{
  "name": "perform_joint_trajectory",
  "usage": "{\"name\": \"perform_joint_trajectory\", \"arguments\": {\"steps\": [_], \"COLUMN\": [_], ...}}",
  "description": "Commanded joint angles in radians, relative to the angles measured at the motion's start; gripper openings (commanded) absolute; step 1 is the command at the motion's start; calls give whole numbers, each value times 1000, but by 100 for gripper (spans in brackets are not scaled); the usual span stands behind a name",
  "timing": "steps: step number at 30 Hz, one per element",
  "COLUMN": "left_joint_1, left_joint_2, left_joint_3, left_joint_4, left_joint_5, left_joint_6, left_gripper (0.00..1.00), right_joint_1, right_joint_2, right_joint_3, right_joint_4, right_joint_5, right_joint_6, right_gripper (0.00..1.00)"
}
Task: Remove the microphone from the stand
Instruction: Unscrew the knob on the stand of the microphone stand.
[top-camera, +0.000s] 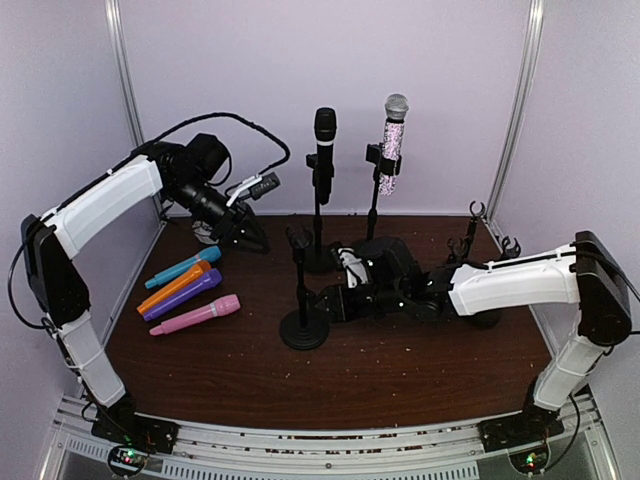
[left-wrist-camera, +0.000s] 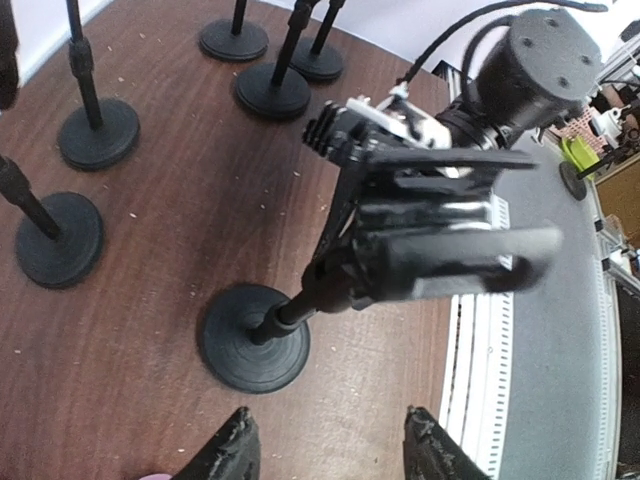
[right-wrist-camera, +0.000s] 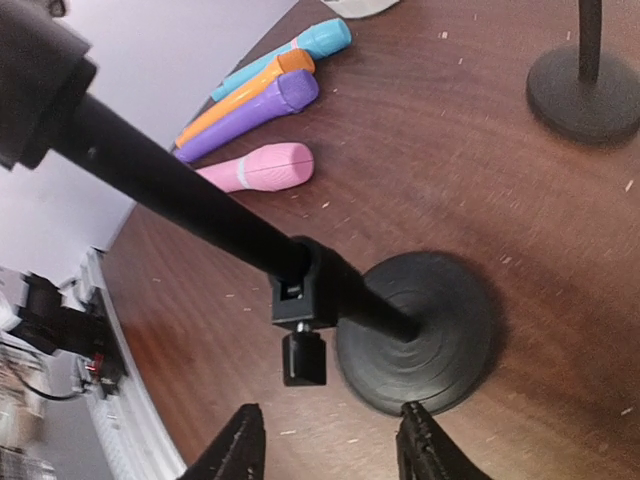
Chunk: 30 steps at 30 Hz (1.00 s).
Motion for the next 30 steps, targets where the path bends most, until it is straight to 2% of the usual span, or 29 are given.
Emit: {"name": "perform_joint_trajectory", "arguments": {"steps": [1,8,12,21,26,30], "left_joint_1": [-21,-43,-48,-63,-69,-73], "left_joint_2": [52,89,106,138,161,172], "left_joint_3": [22,65,87,113,140,154], "left_joint_4": [44,45,45,45,44,44], "left_joint_5": [45,53,54,58,62,59], "left_joint_6": [-36,-41,-48,-54,-67,-76], "left_gripper": [51,50,50,49,48,47], "right_joint_1": [35,54,60,97,136,191], "right_joint_2": [6,40,68,72,76,90], "right_joint_3": [73,96,122,122,111,108], "right_joint_4": [-69,-64,-81,-87,-89,-100], "right_joint_5": [132,180,190,282,406,587], "right_joint_6": [-129,-155,-164,-195,-227,-292], "right_gripper": [43,32,18,0,0,0]}}
